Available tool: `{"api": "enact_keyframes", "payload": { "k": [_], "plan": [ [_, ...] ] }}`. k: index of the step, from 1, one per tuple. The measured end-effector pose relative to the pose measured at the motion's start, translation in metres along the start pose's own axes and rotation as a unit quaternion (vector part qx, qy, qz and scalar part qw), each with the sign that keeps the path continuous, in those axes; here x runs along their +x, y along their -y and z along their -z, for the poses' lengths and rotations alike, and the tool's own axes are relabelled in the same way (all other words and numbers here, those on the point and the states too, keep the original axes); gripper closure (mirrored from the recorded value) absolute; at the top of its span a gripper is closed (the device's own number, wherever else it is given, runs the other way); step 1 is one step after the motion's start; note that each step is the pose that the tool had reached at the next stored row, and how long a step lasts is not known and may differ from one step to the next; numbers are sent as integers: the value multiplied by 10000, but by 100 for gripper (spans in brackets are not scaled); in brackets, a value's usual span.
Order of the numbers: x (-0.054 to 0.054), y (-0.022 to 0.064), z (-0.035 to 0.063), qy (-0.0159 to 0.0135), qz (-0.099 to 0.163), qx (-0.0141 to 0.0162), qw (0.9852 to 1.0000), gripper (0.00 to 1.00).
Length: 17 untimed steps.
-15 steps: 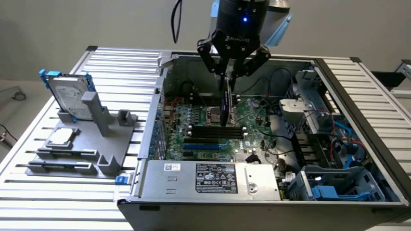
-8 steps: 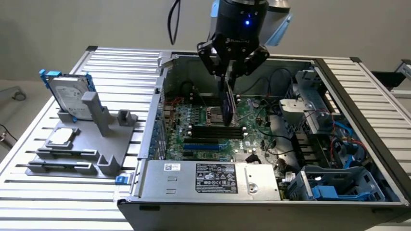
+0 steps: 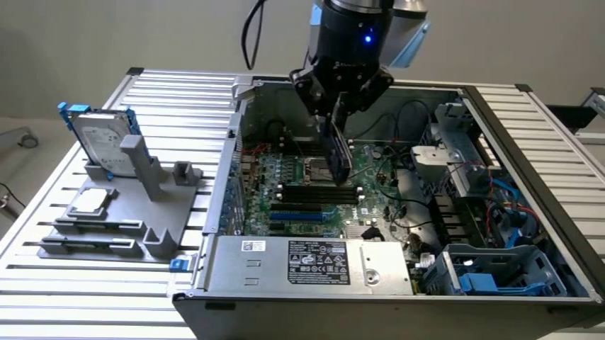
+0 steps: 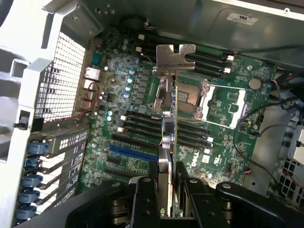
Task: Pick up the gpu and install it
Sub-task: 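Insert the gpu into the slot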
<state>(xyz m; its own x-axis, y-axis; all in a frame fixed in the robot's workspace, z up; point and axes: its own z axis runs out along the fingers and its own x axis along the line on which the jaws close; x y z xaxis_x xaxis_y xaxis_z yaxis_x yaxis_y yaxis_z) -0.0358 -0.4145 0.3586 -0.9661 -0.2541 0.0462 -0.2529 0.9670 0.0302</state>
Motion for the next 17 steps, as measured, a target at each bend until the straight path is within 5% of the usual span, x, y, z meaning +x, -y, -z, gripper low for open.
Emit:
{"api": "enact_keyframes", "payload": {
  "k": [8,13,17],
  "plan": [
    [-2,1,-41,-21,726,33,9974,73],
    [-3,2,-66,-35,1175,54,9931,73],
    [-4,3,-86,-46,1539,71,9880,73]
  ]
}}
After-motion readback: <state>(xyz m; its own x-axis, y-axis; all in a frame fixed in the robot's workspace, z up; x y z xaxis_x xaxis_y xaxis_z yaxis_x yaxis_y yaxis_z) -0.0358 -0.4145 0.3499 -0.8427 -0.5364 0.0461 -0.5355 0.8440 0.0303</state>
